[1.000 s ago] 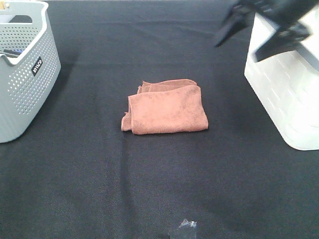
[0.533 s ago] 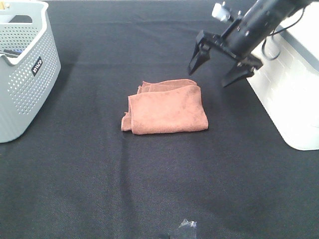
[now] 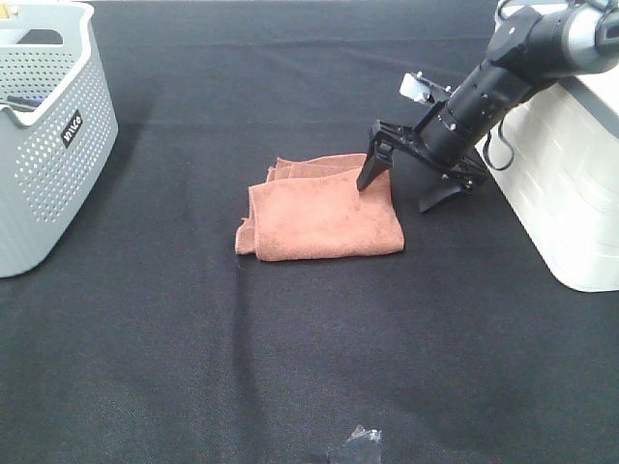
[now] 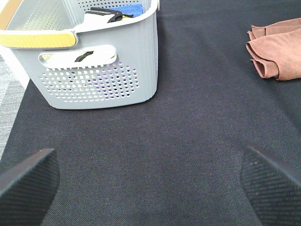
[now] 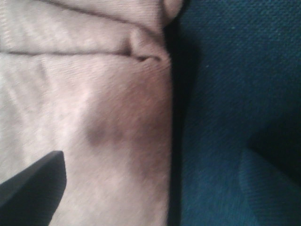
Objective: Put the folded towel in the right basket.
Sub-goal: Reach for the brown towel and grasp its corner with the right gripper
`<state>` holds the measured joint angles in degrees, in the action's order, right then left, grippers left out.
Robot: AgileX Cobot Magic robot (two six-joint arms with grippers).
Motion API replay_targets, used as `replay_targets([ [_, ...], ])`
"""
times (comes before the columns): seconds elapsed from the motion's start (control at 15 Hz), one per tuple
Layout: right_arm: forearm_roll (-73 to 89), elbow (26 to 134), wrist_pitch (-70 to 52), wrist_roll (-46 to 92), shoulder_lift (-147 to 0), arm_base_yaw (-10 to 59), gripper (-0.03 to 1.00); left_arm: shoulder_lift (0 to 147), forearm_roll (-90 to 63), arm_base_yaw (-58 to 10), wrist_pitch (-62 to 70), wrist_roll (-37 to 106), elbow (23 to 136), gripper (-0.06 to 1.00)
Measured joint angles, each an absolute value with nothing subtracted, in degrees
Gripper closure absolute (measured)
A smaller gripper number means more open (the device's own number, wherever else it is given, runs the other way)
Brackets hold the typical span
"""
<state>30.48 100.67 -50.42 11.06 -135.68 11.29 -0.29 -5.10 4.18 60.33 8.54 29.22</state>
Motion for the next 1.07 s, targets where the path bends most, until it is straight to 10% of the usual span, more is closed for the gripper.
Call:
replay_targets([
  [0.8, 32.2, 103.3, -41.6, 10.66, -140.72, 22.12, 0.09, -0.29, -5.1, 4.18, 60.33, 8.54, 29.22, -0.03],
  [1.07, 33.4, 106.28, -39.48, 9.4, -142.78, 26.7, 0.69, -0.29, -5.1, 4.18, 60.33, 8.54, 29.22, -0.03],
])
